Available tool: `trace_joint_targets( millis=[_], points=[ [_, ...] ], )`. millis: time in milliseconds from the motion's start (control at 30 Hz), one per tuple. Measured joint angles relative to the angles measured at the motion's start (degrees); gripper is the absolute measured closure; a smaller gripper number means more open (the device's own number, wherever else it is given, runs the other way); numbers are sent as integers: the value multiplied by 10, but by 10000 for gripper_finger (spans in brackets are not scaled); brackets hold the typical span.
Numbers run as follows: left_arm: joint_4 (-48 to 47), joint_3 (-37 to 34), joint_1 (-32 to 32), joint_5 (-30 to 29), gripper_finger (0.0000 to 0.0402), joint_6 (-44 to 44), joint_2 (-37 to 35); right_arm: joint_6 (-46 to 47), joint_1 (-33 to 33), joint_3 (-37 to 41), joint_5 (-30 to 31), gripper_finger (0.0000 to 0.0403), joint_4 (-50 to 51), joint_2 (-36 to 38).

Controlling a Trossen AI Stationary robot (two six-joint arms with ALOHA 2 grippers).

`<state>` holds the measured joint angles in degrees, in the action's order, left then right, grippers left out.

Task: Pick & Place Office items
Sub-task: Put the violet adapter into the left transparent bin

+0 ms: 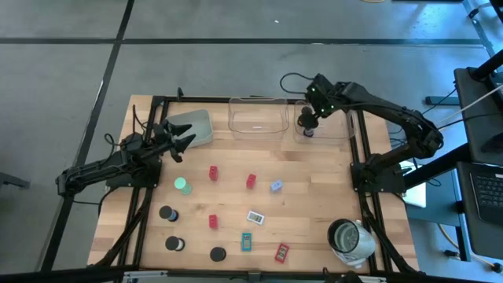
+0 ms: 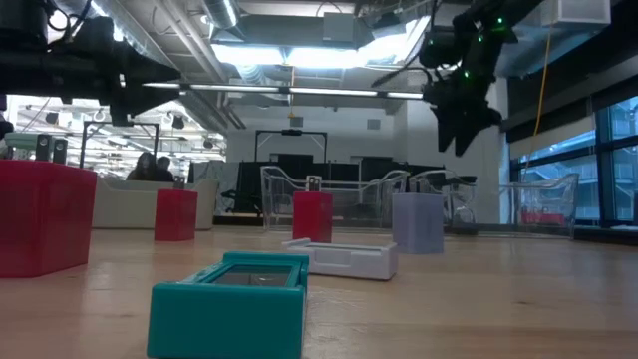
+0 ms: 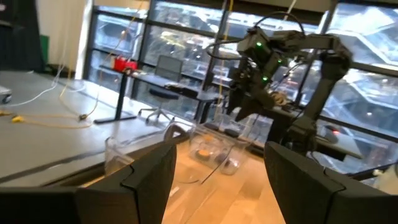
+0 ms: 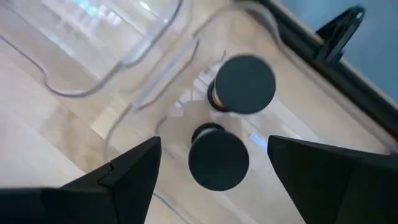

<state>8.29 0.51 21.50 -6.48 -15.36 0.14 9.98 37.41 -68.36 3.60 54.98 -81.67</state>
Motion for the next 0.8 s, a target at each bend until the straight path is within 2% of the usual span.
trace_joint_targets(
  millis=[200,400,533,800],
  points=[
    [12,0,0,31,162,5,0,-8,-20,-38,-7,115,-4,0],
    [14,0,0,62,162,-3,0,-56,-79,-43,-94,116,-9,0],
    [14,0,0,67,162,-4,0,-79,-145,-43,-138,116,-10,0],
    [6,0,0,100,162,-4,0,-78,-295,-43,-138,116,-16,0]
  ],
)
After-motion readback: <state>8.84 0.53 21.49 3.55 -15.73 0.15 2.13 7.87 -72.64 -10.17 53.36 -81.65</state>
